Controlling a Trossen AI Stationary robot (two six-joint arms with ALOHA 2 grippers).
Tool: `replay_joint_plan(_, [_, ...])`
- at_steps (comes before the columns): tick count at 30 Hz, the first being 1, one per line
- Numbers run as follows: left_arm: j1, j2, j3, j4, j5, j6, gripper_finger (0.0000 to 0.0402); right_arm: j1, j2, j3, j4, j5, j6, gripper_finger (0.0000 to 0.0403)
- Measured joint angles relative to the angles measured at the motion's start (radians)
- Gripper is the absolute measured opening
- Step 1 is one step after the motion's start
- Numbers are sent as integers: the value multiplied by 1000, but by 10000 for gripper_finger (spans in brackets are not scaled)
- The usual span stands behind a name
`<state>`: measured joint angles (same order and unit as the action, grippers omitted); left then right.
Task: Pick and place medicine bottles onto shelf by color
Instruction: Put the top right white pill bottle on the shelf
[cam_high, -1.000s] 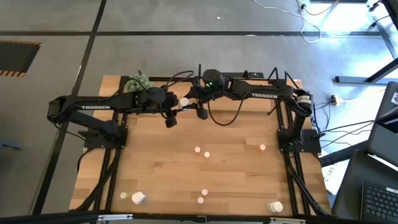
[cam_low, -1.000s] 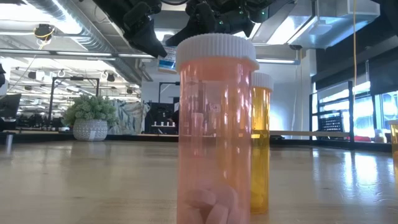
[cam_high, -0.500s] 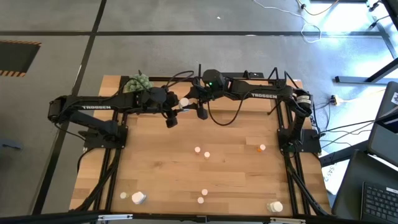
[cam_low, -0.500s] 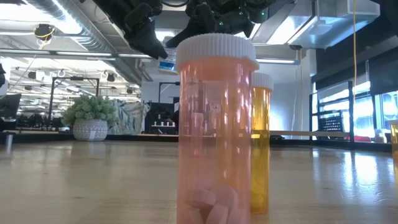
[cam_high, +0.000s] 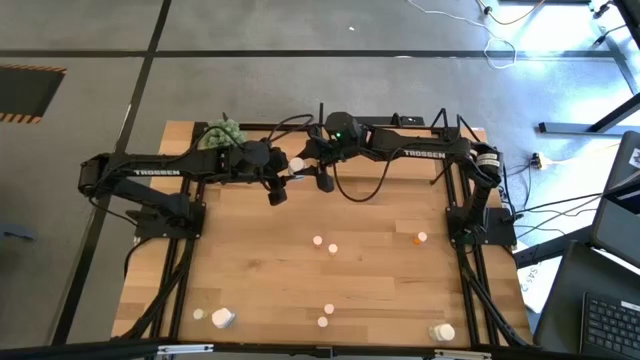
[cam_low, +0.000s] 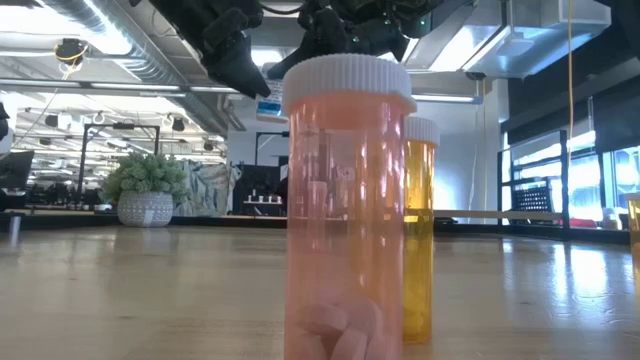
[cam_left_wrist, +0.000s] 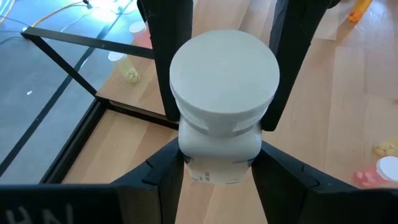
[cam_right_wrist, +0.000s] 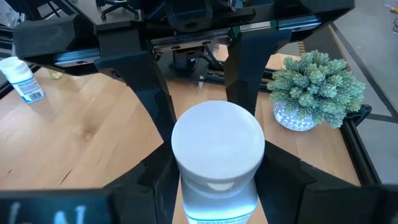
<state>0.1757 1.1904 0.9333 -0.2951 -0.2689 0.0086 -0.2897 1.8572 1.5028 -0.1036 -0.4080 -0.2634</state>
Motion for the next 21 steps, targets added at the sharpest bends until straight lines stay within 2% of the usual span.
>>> replay_joint_plan(21, [-2,0,0,-2,1,-29,164,-2,0,1,1,-5,-2,173])
